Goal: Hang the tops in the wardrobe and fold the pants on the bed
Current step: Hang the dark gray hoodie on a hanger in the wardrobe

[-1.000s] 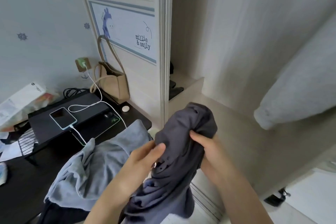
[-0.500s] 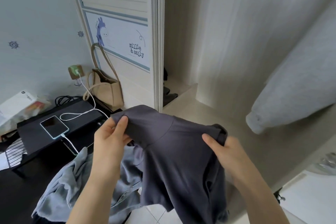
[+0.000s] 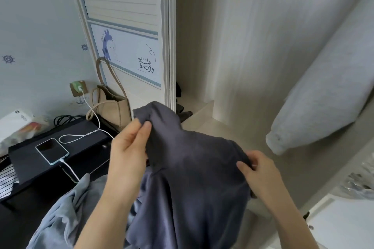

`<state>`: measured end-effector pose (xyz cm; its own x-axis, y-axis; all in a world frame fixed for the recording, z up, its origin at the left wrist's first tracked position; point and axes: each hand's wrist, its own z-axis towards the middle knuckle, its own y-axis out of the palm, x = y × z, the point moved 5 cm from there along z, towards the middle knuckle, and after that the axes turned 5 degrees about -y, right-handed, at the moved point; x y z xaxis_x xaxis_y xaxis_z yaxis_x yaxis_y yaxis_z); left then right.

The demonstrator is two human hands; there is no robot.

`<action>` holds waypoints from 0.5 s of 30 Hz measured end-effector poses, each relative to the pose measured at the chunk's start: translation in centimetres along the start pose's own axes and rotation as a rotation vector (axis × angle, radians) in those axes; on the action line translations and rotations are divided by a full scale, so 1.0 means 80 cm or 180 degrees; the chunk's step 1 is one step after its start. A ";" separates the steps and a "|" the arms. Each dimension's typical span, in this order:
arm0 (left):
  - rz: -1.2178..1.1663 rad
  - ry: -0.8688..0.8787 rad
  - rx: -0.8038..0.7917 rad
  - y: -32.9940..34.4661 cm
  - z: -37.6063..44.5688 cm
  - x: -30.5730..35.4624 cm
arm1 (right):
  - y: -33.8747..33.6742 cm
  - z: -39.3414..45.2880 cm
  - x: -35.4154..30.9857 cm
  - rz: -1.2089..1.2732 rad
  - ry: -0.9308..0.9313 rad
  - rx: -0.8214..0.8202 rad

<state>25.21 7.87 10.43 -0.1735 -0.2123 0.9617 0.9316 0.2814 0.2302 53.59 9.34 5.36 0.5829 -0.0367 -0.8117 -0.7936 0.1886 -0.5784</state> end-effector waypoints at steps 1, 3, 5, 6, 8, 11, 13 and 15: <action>0.0009 0.0004 -0.0100 0.012 -0.002 0.000 | 0.006 -0.006 -0.012 0.0153 -0.0136 -0.0044; 0.0196 0.0040 -0.0376 0.038 -0.010 -0.001 | 0.025 -0.021 -0.050 0.0873 -0.0500 -0.0482; 0.0471 0.0116 -0.0634 0.063 -0.022 -0.003 | 0.048 -0.036 -0.082 0.1167 -0.0817 -0.1067; 0.0550 0.0075 -0.0691 0.070 -0.028 -0.006 | 0.053 -0.040 -0.090 0.1049 -0.0923 -0.1104; 0.0467 -0.0243 -0.0695 0.070 -0.035 -0.016 | 0.053 -0.041 -0.094 0.0904 -0.0983 -0.0880; -0.0056 -0.1112 -0.0643 0.057 -0.034 -0.039 | 0.049 -0.043 -0.085 0.1019 -0.0915 -0.0783; -0.0396 -0.1593 -0.0666 0.051 -0.035 -0.054 | 0.047 -0.042 -0.081 0.1121 -0.0913 -0.0731; -0.0586 -0.1948 -0.0568 0.046 -0.036 -0.069 | 0.049 -0.044 -0.081 0.1297 -0.0911 -0.0794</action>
<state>30.53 7.36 5.55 -0.4361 0.3425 0.8322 0.8988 0.1207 0.4214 46.12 6.88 8.09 0.2166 0.2652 -0.9396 -0.9617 -0.1076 -0.2520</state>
